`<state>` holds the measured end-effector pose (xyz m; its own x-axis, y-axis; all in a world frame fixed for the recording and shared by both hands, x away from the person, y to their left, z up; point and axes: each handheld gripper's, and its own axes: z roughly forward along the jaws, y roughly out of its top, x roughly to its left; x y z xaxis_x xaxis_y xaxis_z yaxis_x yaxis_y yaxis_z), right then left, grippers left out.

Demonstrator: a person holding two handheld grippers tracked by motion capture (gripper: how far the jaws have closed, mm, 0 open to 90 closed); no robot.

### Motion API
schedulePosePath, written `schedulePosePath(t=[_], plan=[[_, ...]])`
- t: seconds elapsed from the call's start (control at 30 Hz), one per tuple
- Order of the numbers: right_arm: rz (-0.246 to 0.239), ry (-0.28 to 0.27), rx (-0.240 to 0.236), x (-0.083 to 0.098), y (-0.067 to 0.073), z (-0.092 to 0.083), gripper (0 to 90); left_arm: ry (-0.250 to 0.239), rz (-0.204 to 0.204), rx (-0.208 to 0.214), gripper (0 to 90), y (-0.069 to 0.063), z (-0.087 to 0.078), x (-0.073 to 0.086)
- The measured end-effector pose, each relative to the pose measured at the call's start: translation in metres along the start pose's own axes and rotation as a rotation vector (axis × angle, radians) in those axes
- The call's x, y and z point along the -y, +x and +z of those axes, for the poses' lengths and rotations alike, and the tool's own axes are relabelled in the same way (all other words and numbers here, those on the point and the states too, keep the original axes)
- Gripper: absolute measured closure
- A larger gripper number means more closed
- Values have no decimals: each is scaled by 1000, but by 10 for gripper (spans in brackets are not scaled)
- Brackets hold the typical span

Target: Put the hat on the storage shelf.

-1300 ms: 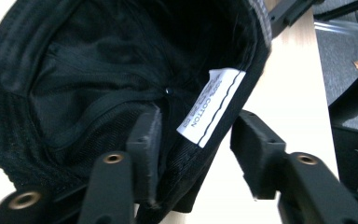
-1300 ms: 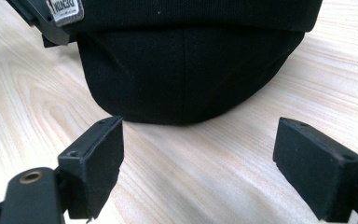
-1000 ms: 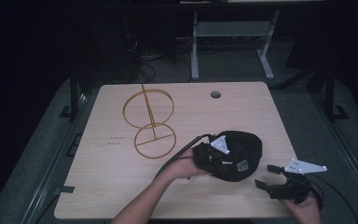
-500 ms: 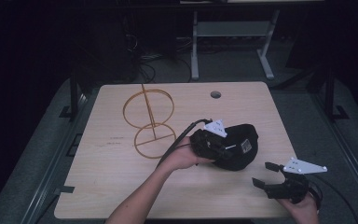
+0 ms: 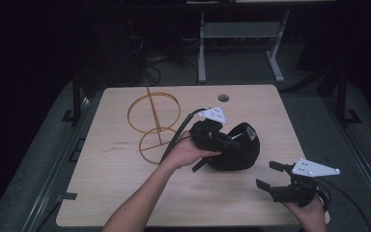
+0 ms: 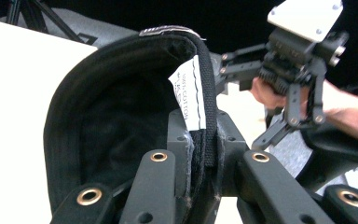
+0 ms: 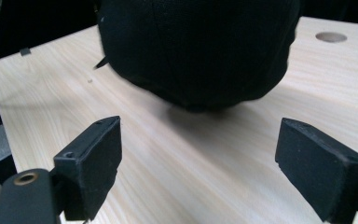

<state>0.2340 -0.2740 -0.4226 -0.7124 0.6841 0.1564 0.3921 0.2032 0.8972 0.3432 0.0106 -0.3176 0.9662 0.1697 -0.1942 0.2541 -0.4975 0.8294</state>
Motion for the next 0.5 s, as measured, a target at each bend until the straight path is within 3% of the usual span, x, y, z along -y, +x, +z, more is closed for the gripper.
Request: schedulePosePath(t=[0.3, 0.5], plan=[[-12, -57, -9, -21, 3, 10, 143, -20, 7, 32, 799, -3, -4, -9], [-28, -84, -13, -28, 2, 16, 146, -33, 37, 63, 801, -10, -4, -16]])
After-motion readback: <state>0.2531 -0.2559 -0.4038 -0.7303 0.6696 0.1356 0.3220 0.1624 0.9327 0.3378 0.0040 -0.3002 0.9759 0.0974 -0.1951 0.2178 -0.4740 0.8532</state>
